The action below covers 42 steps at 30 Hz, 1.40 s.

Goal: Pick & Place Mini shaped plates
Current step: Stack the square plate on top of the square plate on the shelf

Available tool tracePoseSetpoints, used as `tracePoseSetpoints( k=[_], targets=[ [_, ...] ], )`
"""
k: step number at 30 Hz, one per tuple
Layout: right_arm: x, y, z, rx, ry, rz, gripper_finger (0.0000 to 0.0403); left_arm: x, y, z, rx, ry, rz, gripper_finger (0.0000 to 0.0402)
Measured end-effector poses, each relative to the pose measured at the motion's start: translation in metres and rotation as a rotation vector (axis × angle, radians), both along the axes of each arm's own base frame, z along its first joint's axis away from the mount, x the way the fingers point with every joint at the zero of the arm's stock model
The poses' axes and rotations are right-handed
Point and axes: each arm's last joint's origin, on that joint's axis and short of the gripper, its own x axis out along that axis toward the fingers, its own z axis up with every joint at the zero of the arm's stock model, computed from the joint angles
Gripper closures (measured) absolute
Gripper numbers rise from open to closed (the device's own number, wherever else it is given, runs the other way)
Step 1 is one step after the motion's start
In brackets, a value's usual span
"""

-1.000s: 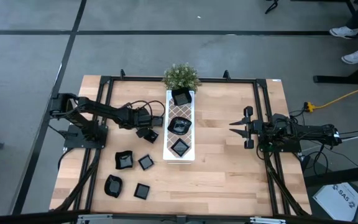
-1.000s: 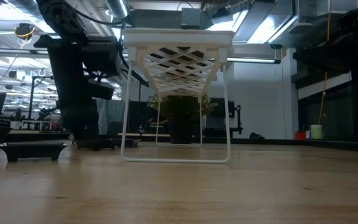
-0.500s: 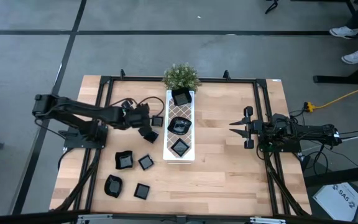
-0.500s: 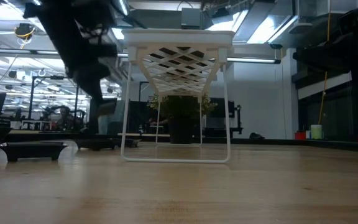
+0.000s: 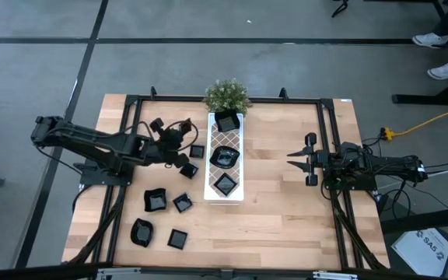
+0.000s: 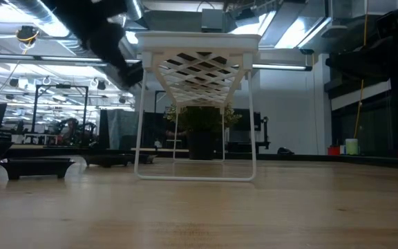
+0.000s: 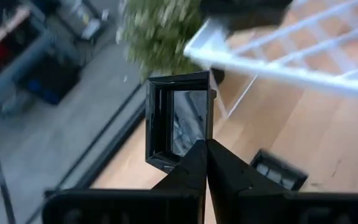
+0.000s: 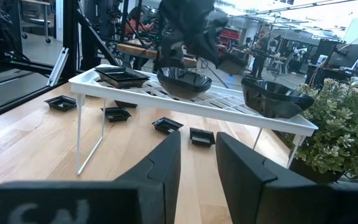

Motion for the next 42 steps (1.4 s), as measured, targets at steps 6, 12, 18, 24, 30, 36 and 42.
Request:
tracePoseSetpoints(
  k=[6,12,18,24,30,36,42],
  targets=[
    [0.0,0.0,0.0,0.0,0.0,0.0,0.0301,0.011,-0.01,0.012,0.127,-0.008,-0.151,0.04],
    [0.0,0.0,0.0,0.0,0.0,0.0,0.0301,0.016,-0.018,0.02,0.233,0.012,-0.262,0.04],
    [0.0,0.0,0.0,0.0,0.0,0.0,0.0301,0.019,-0.027,0.026,0.312,0.041,-0.407,0.0399],
    [0.0,0.0,0.0,0.0,0.001,0.0,0.0301,0.022,-0.038,0.031,0.395,0.066,-0.603,0.0399],
    [0.0,0.0,0.0,0.0,0.0,0.0,0.0301,0.023,-0.047,0.034,0.475,0.076,-0.746,0.0399],
    [0.0,0.0,0.0,0.0,0.0,0.0,0.0301,0.028,-0.058,0.035,0.516,0.045,-0.828,0.04],
    [0.0,0.0,0.0,0.0,0.0,0.0,0.0301,0.043,-0.071,0.033,0.516,0.062,-0.854,0.04]
  ],
)
